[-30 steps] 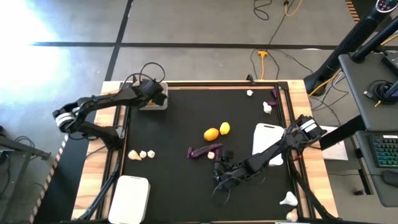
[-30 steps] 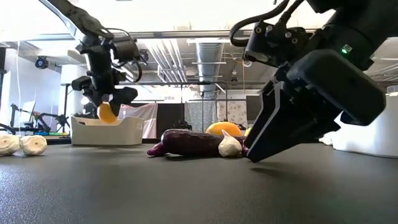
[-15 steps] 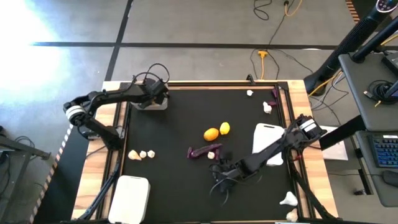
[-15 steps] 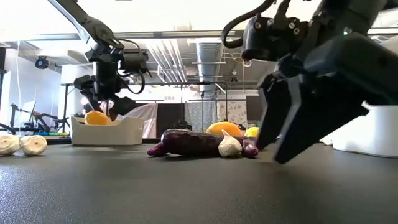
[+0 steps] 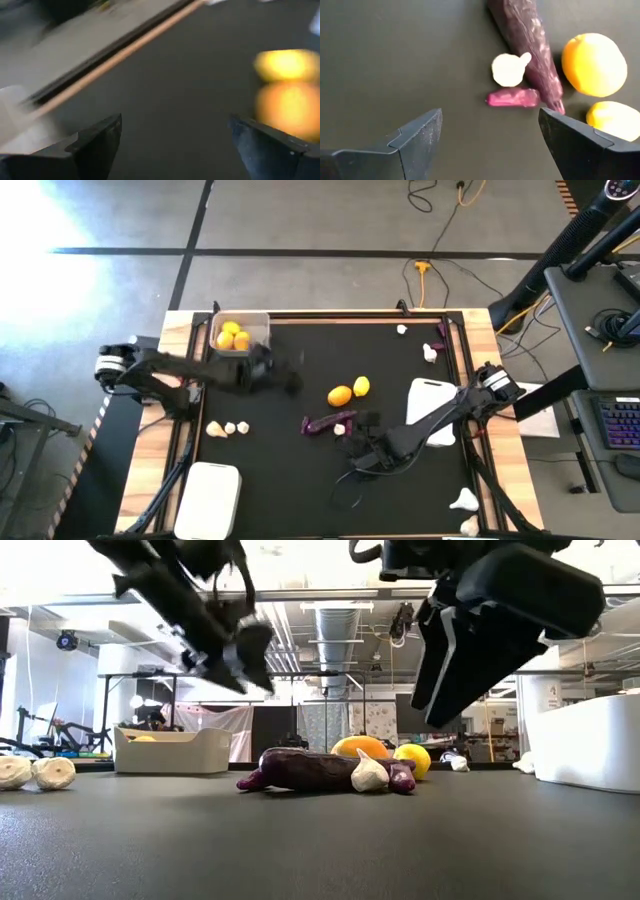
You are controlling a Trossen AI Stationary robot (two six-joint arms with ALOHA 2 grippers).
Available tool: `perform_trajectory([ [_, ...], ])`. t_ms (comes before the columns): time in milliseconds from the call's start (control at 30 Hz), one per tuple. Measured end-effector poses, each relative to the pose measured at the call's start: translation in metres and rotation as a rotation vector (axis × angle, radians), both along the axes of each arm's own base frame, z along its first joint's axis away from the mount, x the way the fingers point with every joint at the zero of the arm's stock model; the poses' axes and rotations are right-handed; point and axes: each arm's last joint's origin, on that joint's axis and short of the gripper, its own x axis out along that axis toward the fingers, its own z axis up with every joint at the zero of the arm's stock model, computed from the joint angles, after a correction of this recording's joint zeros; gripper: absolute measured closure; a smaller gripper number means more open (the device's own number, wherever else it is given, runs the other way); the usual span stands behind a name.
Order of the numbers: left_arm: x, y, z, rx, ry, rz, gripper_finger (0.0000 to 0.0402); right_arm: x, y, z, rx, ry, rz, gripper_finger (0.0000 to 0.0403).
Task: Sort produce into baskets
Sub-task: Put the left lemon into the top white bin
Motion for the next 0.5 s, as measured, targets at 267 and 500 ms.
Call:
perform_trajectory([
  [267, 0.036, -0.077, -0.028, -0.012, -0.298, -0.222, 0.0054, -0.001, 0.002, -0.001, -0.006, -0.025, -0.022, 0.0078],
  [500, 0.066, -0.074, -0.072, 0.043, -0.326, -0.236, 0.0054, 0.000, 0.002, 0.000, -0.017, -0.039, -0.013, 0.0078],
])
